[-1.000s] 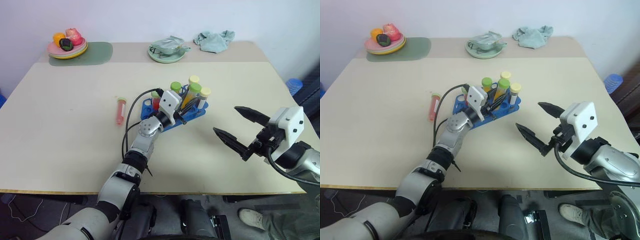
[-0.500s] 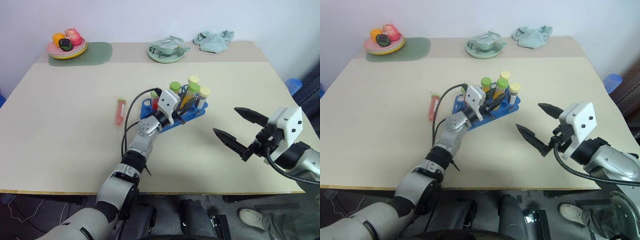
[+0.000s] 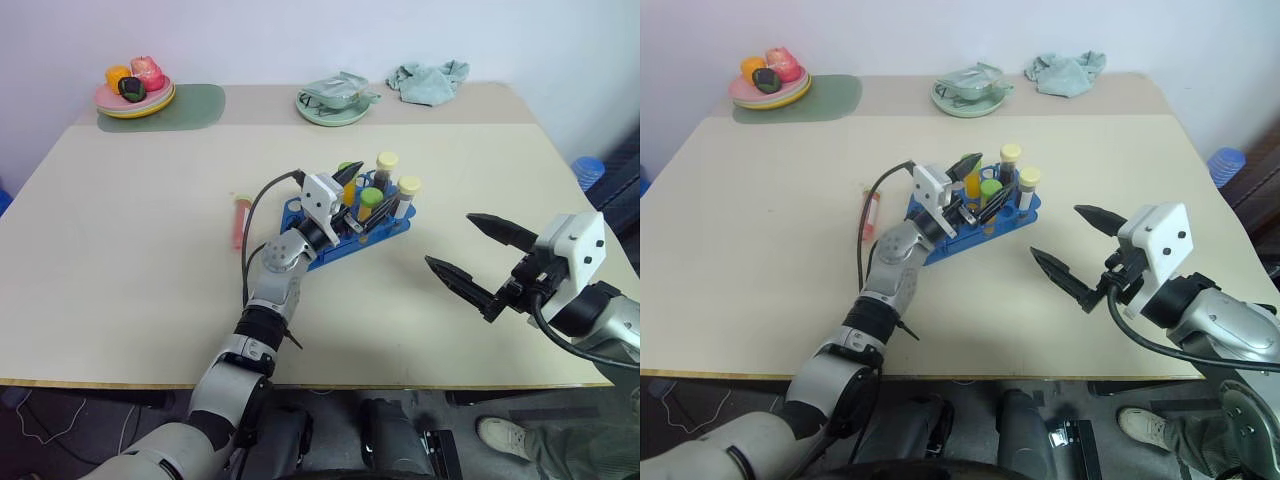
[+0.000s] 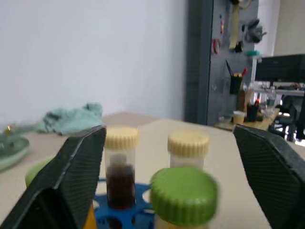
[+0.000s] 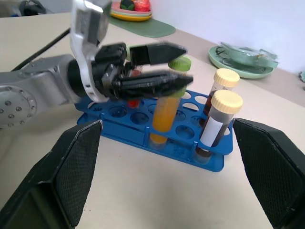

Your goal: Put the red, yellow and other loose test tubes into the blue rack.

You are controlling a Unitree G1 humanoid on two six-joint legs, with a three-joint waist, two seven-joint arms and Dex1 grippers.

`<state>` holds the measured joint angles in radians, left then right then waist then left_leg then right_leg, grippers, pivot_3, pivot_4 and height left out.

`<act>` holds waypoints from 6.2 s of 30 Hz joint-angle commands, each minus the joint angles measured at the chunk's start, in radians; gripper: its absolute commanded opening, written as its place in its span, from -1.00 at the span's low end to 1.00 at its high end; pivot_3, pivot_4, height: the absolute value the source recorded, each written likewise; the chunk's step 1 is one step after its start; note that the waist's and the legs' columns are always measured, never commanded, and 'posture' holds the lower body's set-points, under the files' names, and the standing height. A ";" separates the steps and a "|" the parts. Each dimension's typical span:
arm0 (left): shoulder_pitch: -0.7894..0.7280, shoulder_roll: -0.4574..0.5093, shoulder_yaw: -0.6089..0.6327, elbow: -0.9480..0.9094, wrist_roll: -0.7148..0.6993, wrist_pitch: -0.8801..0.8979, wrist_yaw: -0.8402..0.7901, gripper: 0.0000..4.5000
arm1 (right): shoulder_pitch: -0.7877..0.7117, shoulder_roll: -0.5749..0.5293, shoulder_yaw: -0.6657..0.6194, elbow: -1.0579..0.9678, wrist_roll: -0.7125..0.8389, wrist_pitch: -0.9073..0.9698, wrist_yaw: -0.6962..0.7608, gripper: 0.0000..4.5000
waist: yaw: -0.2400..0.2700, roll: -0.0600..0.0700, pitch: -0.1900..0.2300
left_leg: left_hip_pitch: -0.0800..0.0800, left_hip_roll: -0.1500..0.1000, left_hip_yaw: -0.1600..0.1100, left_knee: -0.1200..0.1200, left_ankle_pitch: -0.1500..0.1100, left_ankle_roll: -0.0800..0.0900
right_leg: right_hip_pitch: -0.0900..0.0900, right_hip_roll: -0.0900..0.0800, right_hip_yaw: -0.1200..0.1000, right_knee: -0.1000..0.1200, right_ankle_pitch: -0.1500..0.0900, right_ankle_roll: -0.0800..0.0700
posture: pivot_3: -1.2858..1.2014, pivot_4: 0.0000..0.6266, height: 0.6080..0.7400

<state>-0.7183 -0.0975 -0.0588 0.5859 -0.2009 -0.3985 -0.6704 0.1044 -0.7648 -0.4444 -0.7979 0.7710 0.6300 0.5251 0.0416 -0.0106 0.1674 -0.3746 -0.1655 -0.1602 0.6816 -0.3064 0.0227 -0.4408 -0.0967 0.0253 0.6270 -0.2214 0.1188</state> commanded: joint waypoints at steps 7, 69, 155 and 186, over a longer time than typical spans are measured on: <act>-0.272 0.048 0.160 -0.146 -0.207 0.290 0.149 0.98 | -0.050 -0.011 0.018 0.025 0.001 -0.014 0.027 1.00 | -0.002 -0.001 0.001 | -0.001 0.000 0.000 0.001 0.000 0.000 | 0.000 0.000 0.000 0.001 0.000 0.000 | 0.03 -0.52 1.00; -0.759 0.413 0.530 0.654 -0.056 1.465 1.065 0.75 | -0.456 -0.248 0.153 0.161 0.150 0.186 0.228 1.00 | -0.002 -0.006 0.004 | -0.002 0.000 0.002 0.000 0.000 -0.002 | -0.004 0.000 0.000 0.004 0.000 0.001 | 0.03 -0.52 1.00; 0.202 0.267 -0.023 -0.344 -0.106 0.341 -0.204 -0.67 | -0.133 -0.160 -0.028 0.009 0.129 0.088 0.053 1.00 | 0.000 -0.004 0.001 | 0.002 0.004 0.013 0.001 -0.002 0.002 | -0.003 0.000 0.002 0.001 0.003 -0.001 | 0.03 -0.52 1.00; 0.179 0.242 -0.002 -0.340 -0.112 0.283 -0.176 -0.67 | -0.127 -0.147 -0.016 0.007 0.117 0.073 0.045 1.00 | 0.000 -0.004 0.001 | 0.002 0.004 0.013 0.001 -0.002 0.002 | -0.002 0.000 0.002 0.000 0.003 -0.001 | 0.03 -0.52 1.00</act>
<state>-0.5481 0.1501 -0.0635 0.2809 -0.3089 -0.1149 -0.8613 -0.0167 -0.9144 -0.4439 -0.7640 0.8876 0.7201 0.5726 0.0416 -0.0142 0.1684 -0.3727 -0.1611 -0.1474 0.6825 -0.3088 0.0249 -0.4429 -0.0967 0.0269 0.6274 -0.2188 0.1178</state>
